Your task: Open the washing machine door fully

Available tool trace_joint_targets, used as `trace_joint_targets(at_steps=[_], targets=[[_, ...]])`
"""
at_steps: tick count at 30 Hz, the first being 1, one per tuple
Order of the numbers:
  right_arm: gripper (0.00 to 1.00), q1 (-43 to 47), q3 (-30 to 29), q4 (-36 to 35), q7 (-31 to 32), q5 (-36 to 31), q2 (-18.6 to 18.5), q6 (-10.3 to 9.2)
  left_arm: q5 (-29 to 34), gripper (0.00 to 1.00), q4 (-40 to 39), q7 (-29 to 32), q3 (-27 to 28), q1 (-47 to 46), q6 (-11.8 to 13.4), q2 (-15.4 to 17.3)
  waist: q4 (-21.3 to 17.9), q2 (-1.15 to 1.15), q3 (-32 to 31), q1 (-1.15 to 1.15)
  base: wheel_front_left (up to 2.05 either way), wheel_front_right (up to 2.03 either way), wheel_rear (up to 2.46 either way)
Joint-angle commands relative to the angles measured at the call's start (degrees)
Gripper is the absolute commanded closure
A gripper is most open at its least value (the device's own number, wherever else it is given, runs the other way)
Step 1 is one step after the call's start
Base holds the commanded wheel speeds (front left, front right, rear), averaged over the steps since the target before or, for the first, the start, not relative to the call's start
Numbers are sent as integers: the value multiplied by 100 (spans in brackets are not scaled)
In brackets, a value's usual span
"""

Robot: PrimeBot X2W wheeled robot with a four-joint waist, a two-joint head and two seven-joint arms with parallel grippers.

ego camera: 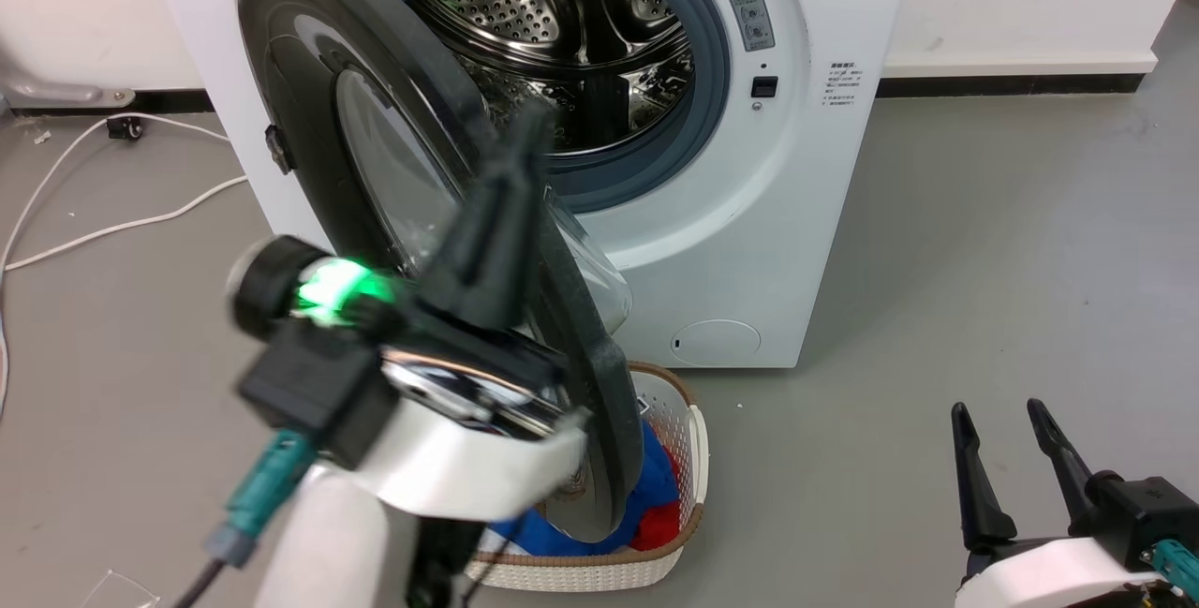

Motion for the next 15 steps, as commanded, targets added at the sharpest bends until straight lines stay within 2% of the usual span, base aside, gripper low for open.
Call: trace_joint_targets(at_steps=[1,9,15], targets=[[0,27,-3,-26,4,41,20,-1,-85,100,-56,126,-155,56,-12,-4,-9,0,0,0,0,0,0],[0,98,-38,-76,83,44,20,-1,-582,100,254,1225,-1683,772,-46,40,-50,0,16,0,0,0,0],[0,115,-58,-84,110,72,19,-1,-900,100,730,1677,-2538,1251,-60,184,-88,0,60,0,0,0,0]])
